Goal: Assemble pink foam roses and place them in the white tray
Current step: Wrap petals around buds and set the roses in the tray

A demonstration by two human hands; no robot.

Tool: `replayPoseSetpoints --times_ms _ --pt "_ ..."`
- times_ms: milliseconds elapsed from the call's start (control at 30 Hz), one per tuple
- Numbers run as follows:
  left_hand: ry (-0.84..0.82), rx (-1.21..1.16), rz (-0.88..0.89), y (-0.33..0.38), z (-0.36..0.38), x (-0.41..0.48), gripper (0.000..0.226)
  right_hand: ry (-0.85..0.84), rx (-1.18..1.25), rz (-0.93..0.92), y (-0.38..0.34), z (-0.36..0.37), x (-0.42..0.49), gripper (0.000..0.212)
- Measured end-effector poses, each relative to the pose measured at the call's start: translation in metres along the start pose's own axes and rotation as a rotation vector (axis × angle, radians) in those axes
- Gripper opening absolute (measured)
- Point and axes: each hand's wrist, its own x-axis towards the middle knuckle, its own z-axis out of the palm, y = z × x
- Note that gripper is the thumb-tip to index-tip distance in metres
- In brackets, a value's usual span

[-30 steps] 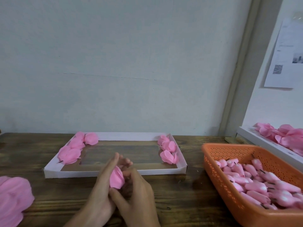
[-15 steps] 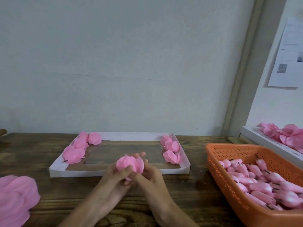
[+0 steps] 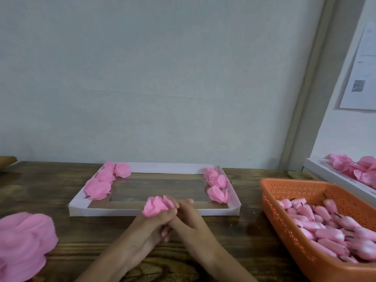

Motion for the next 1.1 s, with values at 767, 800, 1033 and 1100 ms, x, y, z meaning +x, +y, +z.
replayPoseSetpoints --times_ms 767,800,1033,1100 --pt "0.308 0.520 0.365 -0.004 -0.005 0.009 0.071 0.334 -0.445 -0.197 0.000 -0.013 0.002 0.019" --pt "0.297 0.535 0.365 -0.005 -0.005 0.009 0.073 0.338 -0.457 -0.183 0.000 -0.013 0.002 0.016" --pt "0.239 0.629 0.362 -0.008 -0.006 0.008 0.072 0.322 -0.454 -0.203 -0.003 -0.012 0.003 0.012" --pt "0.234 0.641 0.381 -0.008 -0.005 0.008 0.067 0.295 -0.482 -0.242 -0.003 -0.013 0.003 0.012"
